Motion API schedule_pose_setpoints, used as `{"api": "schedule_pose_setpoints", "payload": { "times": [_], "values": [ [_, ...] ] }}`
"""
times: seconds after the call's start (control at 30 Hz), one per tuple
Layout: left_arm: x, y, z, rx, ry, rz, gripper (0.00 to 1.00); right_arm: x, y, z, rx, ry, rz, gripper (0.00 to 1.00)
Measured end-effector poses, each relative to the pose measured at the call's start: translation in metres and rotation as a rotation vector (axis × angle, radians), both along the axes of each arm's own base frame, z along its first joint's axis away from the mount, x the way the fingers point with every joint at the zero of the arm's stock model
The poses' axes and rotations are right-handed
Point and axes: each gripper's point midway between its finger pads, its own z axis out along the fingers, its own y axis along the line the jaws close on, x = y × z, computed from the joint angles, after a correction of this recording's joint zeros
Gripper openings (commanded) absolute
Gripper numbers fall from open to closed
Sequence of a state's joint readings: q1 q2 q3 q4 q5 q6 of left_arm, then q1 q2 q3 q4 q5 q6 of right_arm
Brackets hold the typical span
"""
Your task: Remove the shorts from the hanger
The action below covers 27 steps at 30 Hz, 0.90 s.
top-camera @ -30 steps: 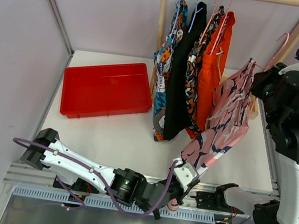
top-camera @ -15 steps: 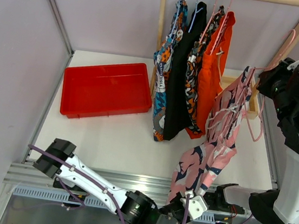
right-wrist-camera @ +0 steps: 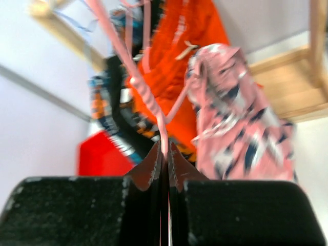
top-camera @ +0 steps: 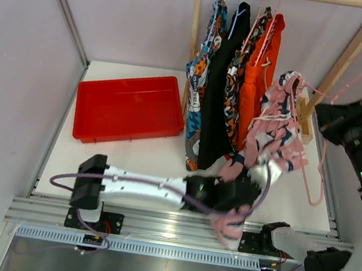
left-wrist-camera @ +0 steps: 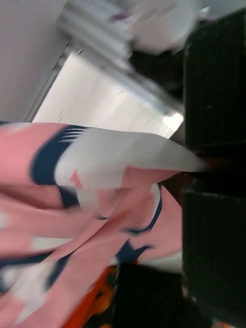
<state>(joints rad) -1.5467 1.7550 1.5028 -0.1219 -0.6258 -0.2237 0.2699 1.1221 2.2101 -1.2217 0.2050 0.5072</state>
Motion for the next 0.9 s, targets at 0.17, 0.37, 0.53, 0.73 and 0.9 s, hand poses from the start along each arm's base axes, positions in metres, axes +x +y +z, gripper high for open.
{"api": "schedule_pose_setpoints", "payload": {
  "times": [0.17,0.37,0.53,0.73,0.9],
  "values": [
    [0.135,-0.021,0.062,-0.084,-0.006,0.121,0.00,-0.070,0.001,0.041,0.117,-0.142,0.092,0.00],
    [0.189,0.006,0.079,-0.060,0.007,0.200,0.00,-0.104,0.008,0.056,0.179,-0.214,0.179,0.00],
    [0.057,0.044,0.058,0.078,0.022,0.052,0.00,-0.057,0.015,0.032,0.096,-0.105,0.159,0.00],
    [-0.023,0.146,0.187,-0.135,-0.013,-0.032,0.00,0.037,0.019,0.031,-0.076,-0.074,0.050,0.00],
    [0.044,0.306,0.282,-0.390,-0.083,0.304,0.00,0.107,0.011,0.018,-0.183,-0.038,-0.038,0.00]
  ]
}}
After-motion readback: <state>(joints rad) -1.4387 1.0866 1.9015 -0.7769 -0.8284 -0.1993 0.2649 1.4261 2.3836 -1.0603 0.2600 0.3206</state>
